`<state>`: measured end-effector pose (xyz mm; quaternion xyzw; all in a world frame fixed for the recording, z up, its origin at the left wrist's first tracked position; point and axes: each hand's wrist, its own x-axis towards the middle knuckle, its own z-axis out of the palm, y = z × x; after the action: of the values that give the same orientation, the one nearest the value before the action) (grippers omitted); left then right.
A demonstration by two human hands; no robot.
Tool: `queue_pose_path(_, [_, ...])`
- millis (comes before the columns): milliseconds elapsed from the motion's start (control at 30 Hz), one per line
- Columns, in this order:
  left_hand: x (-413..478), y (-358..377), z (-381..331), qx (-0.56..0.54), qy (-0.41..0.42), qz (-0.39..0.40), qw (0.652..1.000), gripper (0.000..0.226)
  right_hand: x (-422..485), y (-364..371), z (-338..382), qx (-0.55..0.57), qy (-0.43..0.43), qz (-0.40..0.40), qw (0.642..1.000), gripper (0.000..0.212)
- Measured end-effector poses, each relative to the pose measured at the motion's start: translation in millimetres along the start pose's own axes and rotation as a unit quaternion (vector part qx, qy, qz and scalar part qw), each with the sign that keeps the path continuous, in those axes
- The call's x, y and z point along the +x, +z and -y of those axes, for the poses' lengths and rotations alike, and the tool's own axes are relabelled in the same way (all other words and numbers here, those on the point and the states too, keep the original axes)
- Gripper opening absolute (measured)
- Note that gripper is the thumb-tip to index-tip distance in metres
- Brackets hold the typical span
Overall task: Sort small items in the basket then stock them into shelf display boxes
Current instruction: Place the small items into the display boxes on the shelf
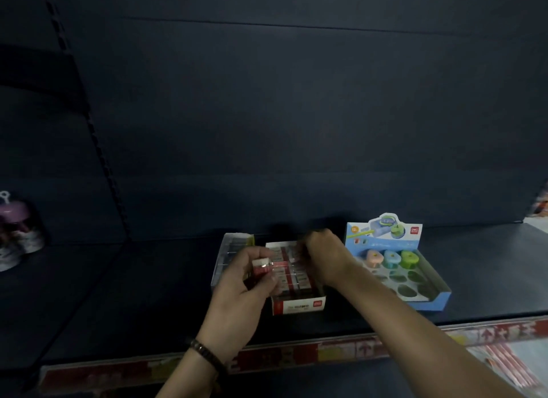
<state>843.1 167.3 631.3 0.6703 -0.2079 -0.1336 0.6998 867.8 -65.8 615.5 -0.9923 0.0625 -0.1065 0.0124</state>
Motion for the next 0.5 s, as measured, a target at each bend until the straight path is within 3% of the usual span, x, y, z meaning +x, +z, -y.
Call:
queue_pose_path(167, [2.3,1.7,-2.2,-0.105,-0.056,-0.015,0.993,0.026,-3.2,10.7,-4.5,0.023,0.02,-0.012,0.999,0.011])
queue_pose_path(333, [3.5,2.2,-1.1,-0.163,-0.069,-0.034,0.984,0.032,-3.4,5.7,1.6,-0.039,0.024,0.011,0.999,0.014])
queue_pose_path(500, [5.3,-1.9,-5.4,-0.1,-0.014,-0.06,0.993,0.024,-6.5,-14.8,0.8,-0.025,0.013,0.069,0.997,0.023])
